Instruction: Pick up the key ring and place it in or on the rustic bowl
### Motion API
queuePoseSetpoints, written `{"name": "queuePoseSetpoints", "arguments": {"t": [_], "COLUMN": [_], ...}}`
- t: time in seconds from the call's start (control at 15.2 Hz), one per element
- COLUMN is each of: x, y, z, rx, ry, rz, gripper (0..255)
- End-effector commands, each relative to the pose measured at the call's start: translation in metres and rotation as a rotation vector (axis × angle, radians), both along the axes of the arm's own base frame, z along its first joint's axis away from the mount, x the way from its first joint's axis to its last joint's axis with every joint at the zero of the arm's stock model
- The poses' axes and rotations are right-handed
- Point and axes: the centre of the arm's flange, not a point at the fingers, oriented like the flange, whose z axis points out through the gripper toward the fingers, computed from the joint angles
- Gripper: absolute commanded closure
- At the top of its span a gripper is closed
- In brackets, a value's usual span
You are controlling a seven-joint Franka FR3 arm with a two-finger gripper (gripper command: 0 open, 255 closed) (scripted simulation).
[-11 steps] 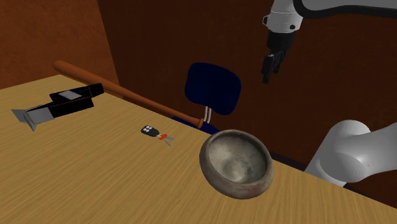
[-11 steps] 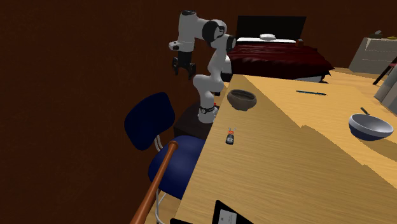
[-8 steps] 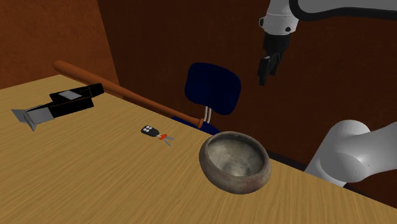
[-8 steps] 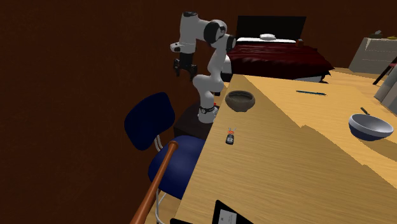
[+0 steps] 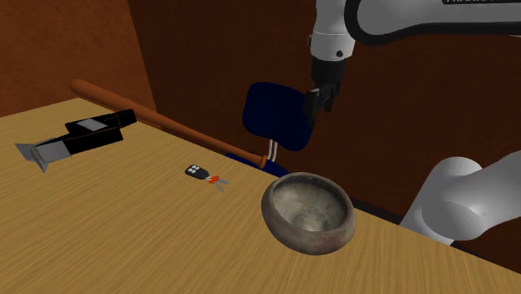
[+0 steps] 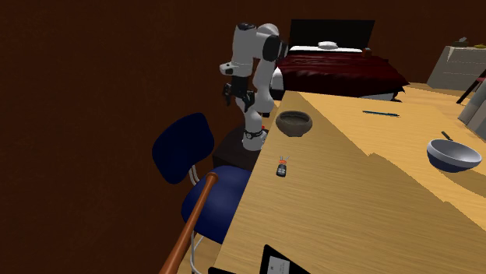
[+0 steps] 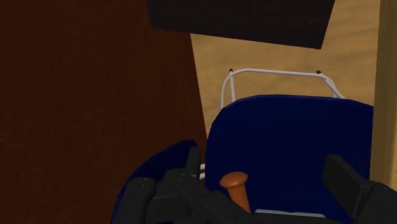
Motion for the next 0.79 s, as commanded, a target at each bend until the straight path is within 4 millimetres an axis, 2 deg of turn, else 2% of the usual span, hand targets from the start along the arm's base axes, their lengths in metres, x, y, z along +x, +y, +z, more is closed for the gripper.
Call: {"name": "queuePoseSetpoints", "arguments": {"t": [0.0,0.73], "x": [0.008,0.057], "y": [0.022,0.148], "z": [-0.007,-0.041], "rx": [0.009,0.049], "ry": [-0.005,-0.026], "rz": [-0.002,-0.007], "gripper": [0,0]}}
